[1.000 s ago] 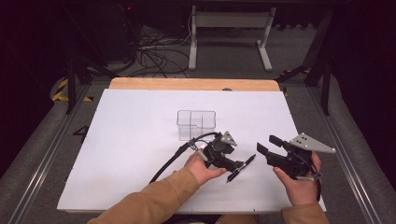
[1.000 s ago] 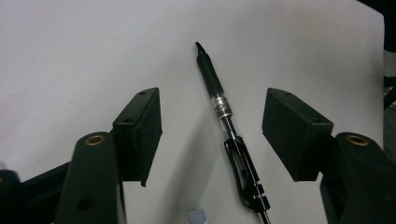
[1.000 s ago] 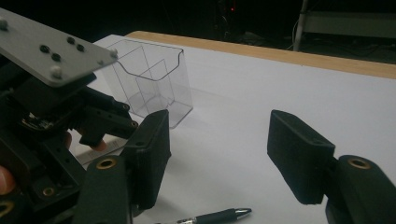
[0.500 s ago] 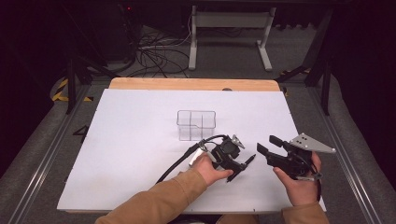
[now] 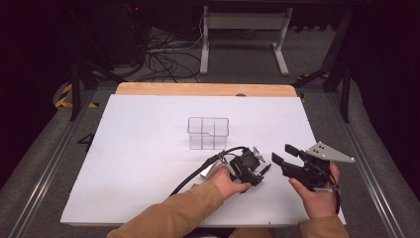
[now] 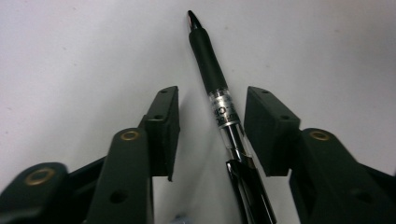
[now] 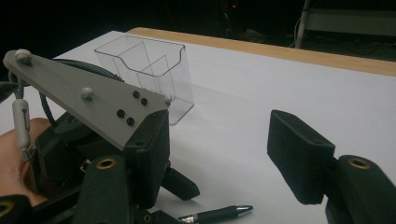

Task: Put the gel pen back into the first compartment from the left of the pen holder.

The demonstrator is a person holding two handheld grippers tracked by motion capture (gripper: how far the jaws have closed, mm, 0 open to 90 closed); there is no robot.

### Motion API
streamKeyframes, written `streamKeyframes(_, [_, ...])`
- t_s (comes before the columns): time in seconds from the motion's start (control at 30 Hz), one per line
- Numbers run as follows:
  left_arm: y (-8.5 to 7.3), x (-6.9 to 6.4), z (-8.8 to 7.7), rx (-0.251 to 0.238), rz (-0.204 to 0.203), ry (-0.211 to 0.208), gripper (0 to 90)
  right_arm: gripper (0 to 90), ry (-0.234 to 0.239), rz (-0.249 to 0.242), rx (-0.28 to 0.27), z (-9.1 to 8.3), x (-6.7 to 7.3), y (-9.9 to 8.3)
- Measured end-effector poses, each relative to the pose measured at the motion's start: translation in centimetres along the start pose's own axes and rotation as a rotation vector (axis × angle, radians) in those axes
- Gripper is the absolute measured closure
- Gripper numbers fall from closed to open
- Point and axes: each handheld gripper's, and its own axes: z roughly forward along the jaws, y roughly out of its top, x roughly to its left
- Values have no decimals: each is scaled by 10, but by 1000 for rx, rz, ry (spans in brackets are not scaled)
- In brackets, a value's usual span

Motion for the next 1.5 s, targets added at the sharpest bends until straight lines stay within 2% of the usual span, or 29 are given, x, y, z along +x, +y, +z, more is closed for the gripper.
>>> streamKeyframes(0.1, [1, -1, 0, 10, 0, 10, 594, 401, 1, 1, 2, 0, 0, 0])
streamKeyframes(0.17, [1, -2, 0, 15, 2, -7, 688, 401, 1, -1, 3, 1, 1, 0])
streamKeyframes(0.23, [2, -5, 0, 19, 1, -5, 756, 401, 1, 0, 2, 1, 1, 0])
streamKeyframes(0.4, [3, -3, -2, 34, 4, 16, 793, 401, 1, -1, 3, 0, 0, 0])
streamKeyframes(0.6, [4, -5, -9, 1, -2, 10, 795, 401, 1, -3, 1, 0, 0, 0])
streamKeyframes(0.77, [7, -5, -20, -35, -7, -22, 795, 406, -2, -6, -10, -2, 0, 0])
streamKeyframes(0.83, [8, -5, -26, -52, -14, -36, 795, 409, -2, -3, -14, -3, 0, 1])
streamKeyframes(0.87, [8, -5, -29, -66, -31, -46, 795, 409, -2, -3, -16, -3, 0, 1])
streamKeyframes(0.9, [8, -4, -32, -67, -28, -50, 795, 409, -1, -3, -18, -4, 0, 1])
streamKeyframes(1.07, [9, -3, -43, -112, -40, -56, 795, 409, -7, -3, -26, -5, 0, 2])
streamKeyframes(1.5, [6, 2, -73, -176, -46, -55, 795, 409, -23, 2, -49, -11, -1, 4])
